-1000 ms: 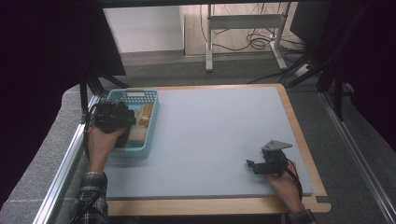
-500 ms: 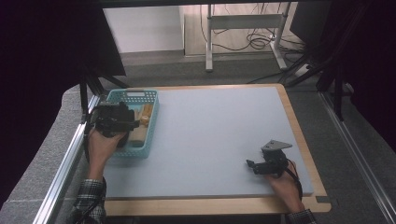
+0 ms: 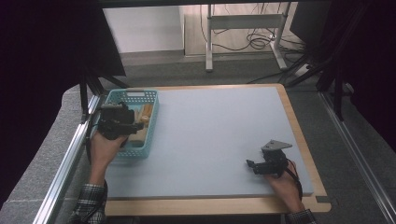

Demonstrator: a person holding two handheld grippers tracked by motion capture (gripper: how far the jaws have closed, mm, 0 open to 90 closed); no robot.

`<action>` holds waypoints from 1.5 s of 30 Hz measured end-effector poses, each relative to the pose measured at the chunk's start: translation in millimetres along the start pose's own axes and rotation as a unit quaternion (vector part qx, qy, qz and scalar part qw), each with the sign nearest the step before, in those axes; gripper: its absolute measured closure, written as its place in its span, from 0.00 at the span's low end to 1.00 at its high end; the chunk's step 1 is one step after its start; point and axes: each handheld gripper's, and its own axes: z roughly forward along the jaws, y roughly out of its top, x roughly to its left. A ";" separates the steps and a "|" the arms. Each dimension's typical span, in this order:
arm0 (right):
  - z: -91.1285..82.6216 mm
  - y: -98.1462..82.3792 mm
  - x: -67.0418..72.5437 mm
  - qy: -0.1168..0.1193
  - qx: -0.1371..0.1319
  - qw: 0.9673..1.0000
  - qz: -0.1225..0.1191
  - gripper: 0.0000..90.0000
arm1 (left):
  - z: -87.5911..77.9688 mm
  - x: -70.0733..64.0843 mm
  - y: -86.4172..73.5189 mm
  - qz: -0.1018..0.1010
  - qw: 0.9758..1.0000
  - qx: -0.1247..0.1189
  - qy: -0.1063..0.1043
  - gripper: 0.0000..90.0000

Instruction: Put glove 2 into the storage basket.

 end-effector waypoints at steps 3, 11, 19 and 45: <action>0.0 0.0 0.0 0.000 0.000 1.000 0.000 0.17 | 0.5 -5.7 -0.3 0.008 1.000 -0.001 -0.003 0.07; 0.0 0.0 0.0 0.000 0.000 1.000 0.000 0.17 | 5.4 -22.7 -2.3 0.036 0.999 0.005 -0.008 0.04; 0.0 -0.1 0.0 0.000 0.000 1.000 0.000 0.17 | 11.8 -42.0 -4.4 0.054 0.998 0.002 -0.019 0.02; 0.0 -0.1 0.0 0.000 0.000 1.000 0.000 0.17 | 45.9 -102.3 -14.0 0.114 0.992 0.002 -0.058 0.00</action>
